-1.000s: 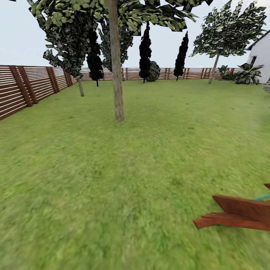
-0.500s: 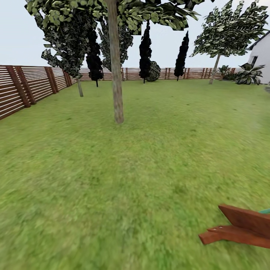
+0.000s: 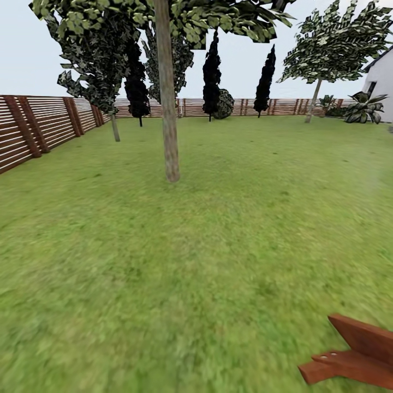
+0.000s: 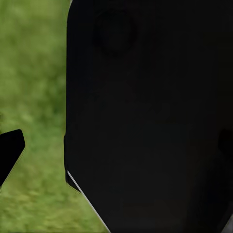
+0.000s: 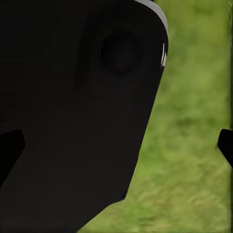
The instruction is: Take the three Easter eggs out of the wicker basket on the lawn in the garden, then place them on the lawn next to a single tree (choose any tree) so that all three eggs are next to the same tree and none are left in the basket.
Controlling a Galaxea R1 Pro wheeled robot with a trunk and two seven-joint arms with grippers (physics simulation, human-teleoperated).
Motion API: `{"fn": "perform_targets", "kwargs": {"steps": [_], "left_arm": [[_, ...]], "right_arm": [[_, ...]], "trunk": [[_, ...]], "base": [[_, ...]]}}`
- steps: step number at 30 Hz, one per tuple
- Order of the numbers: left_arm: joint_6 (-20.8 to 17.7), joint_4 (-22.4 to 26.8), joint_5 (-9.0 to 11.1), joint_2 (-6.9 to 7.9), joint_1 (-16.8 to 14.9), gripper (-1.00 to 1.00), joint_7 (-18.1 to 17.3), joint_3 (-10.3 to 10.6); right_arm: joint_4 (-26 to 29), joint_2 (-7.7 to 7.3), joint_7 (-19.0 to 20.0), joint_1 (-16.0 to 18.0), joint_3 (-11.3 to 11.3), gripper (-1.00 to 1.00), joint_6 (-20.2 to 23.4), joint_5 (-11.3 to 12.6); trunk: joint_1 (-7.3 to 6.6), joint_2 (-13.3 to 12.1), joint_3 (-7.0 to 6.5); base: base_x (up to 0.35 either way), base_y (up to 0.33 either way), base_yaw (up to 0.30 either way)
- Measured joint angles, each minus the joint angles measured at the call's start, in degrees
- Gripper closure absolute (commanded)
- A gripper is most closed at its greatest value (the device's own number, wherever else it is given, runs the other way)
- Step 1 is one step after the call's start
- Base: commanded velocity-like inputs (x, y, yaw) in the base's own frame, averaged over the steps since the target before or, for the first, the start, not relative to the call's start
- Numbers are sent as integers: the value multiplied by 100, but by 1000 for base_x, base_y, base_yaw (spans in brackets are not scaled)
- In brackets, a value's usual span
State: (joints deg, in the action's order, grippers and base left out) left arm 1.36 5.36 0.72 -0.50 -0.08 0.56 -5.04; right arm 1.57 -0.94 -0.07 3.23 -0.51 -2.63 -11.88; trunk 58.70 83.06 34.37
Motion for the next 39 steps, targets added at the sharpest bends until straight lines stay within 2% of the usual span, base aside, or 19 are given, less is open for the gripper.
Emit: {"fn": "perform_targets", "kwargs": {"steps": [39], "left_arm": [[0, 0, 0, 0, 0, -100, 0, 0]], "right_arm": [[43, 4, -1, 0, 4, -100, -2, 22]], "trunk": [[0, 0, 0]], "base": [[326, 0, 0]]}}
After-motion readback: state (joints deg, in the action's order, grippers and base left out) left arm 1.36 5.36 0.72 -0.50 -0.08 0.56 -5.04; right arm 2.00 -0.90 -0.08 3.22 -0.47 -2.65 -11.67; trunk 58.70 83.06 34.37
